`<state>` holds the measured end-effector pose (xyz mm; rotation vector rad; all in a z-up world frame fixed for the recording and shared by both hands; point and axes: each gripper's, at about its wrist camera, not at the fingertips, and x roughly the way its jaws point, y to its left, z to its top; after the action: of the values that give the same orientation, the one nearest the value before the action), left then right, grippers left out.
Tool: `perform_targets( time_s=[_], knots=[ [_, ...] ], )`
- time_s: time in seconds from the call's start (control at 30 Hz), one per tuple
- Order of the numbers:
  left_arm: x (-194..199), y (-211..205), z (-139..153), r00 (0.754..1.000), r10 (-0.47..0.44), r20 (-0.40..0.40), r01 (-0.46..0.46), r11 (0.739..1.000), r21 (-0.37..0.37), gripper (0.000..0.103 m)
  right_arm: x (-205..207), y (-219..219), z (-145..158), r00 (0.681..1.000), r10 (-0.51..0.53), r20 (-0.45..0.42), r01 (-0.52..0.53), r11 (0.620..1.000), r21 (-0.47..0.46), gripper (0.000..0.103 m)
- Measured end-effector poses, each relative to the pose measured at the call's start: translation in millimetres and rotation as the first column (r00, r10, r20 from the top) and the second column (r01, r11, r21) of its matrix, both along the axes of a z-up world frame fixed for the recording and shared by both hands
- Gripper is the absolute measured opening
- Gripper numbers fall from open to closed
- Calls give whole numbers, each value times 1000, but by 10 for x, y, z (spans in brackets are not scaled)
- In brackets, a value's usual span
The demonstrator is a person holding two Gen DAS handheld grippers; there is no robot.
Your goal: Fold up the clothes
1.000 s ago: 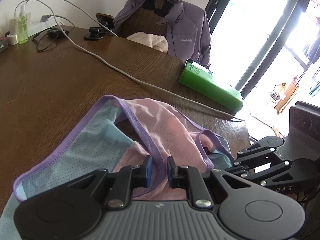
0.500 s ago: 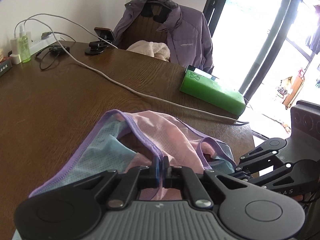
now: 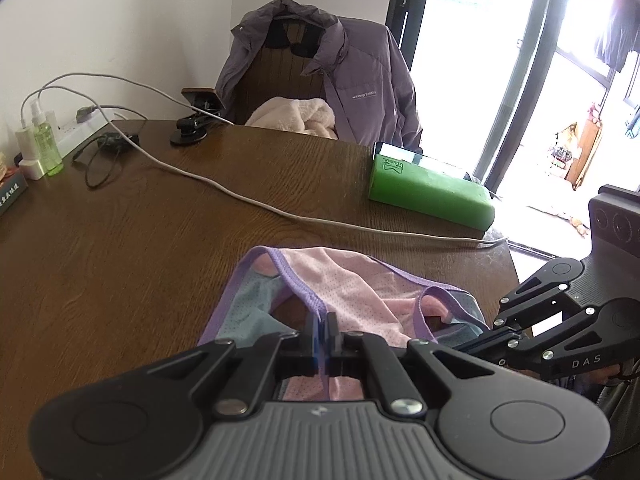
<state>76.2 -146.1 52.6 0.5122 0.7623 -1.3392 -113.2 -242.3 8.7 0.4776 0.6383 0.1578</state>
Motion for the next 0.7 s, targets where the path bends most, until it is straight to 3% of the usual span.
perform_targets(
  time_s=[0.13,0.3,0.33,0.4,0.7],
  knots=[
    [-21,-18,-21,1000,-11,-2,11,1000,8,1,51,-30,-39,999,-12,-30,14,998,55,14],
    [-15,7,-38,1000,-10,-10,10,1000,4,1,145,69,-23,1000,-11,5,11,1000,26,14],
    [-16,10,-33,1000,-10,-10,10,1000,2,1,175,92,-25,1000,-6,6,6,1000,21,14],
    [-19,14,-25,1000,-10,-4,10,1000,1,1,198,115,-37,1000,-7,6,6,1000,15,2],
    [-42,50,-46,1000,-30,9,30,999,-15,1,54,37,29,999,-43,30,44,998,-36,1]
  ],
)
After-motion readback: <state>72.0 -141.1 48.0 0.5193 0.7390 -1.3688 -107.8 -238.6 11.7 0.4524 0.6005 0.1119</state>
